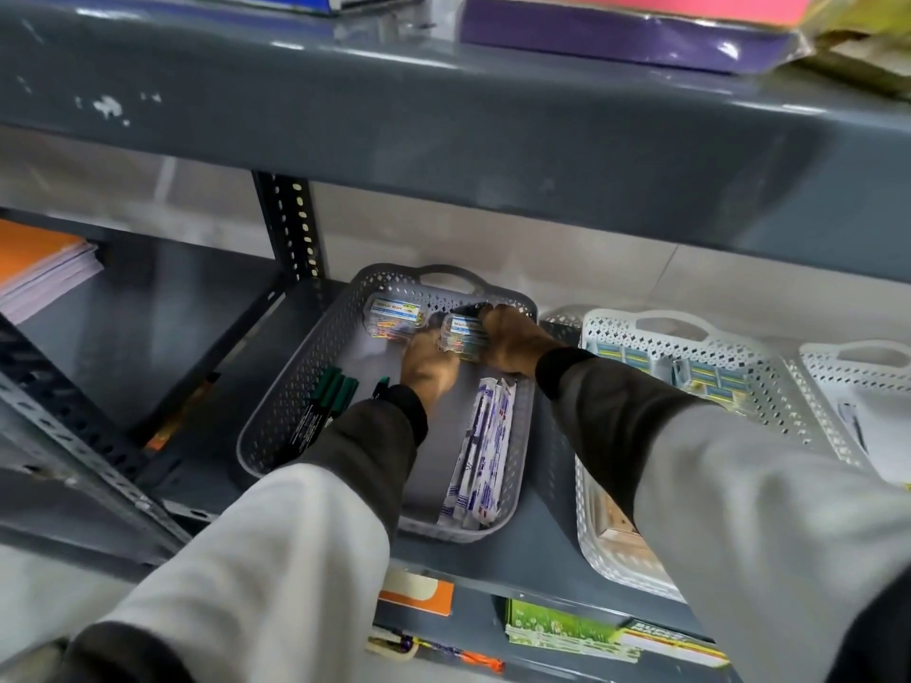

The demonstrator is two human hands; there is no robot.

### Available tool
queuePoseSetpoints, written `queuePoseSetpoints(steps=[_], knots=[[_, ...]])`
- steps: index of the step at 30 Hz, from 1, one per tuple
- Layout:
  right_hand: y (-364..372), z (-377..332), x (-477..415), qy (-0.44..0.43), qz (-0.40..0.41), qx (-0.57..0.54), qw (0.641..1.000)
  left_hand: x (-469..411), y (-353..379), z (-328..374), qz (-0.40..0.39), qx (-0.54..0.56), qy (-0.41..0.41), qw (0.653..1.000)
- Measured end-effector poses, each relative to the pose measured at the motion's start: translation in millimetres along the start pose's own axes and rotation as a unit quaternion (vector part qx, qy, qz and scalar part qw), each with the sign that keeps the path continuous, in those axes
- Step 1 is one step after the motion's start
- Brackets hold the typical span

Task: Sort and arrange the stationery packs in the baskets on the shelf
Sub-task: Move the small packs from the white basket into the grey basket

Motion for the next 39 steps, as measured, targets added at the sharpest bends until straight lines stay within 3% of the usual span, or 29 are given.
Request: queuePoseSetpoints(steps=[6, 10, 13, 16, 19, 21, 24, 30, 33, 38, 39], knots=[[-1, -2, 6, 0.007, 0.009, 0.025, 1.0, 11, -2, 7, 0.003, -0.041, 0.016, 0.999], [-13, 3, 19, -0.007, 0.073, 0.048, 0.996, 32, 0, 30, 0.033, -0.112, 0.082, 0.99], [-29, 17, 37, -0.007, 0.122, 0.02, 0.992, 39, 3, 48, 0.063, -0.187, 0.177, 0.964], [-49, 46, 73, 0.005, 0.19, 0.028, 0.981, 55, 28, 60, 0.051, -0.225, 0.217, 0.949], [-64, 88, 120, 0.053, 0.23, 0.027, 0.971, 89, 73, 78, 0.037, -0.286, 0.319, 0.903], [-70, 127, 156, 0.085, 0.239, 0.014, 0.967, 113, 117, 88, -0.016, -0.286, 0.365, 0.886], [-76, 194, 212, 0.155, 0.237, -0.006, 0.959, 148, 195, 94, -0.133, -0.269, 0.338, 0.892], [-71, 319, 318, 0.277, 0.196, -0.045, 0.94, 218, 346, 82, -0.31, -0.293, 0.301, 0.853], [-54, 355, 354, 0.327, 0.136, -0.07, 0.933, 240, 393, 68, -0.366, -0.359, 0.298, 0.805], [-18, 379, 381, 0.338, -0.006, -0.051, 0.94, 260, 447, 41, -0.427, -0.513, 0.342, 0.661], [-14, 380, 381, 0.339, -0.013, -0.062, 0.939, 258, 453, 36, -0.431, -0.522, 0.35, 0.647]])
Point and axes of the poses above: each hand's wrist, its own x-axis away from the middle knuckle, its own y-axis out of the palm, z = x × y, the point moved 5 cm from there along -x, towards the middle knuckle, and after that the axes turned 13 degrees about x, right-handed, at the moved point
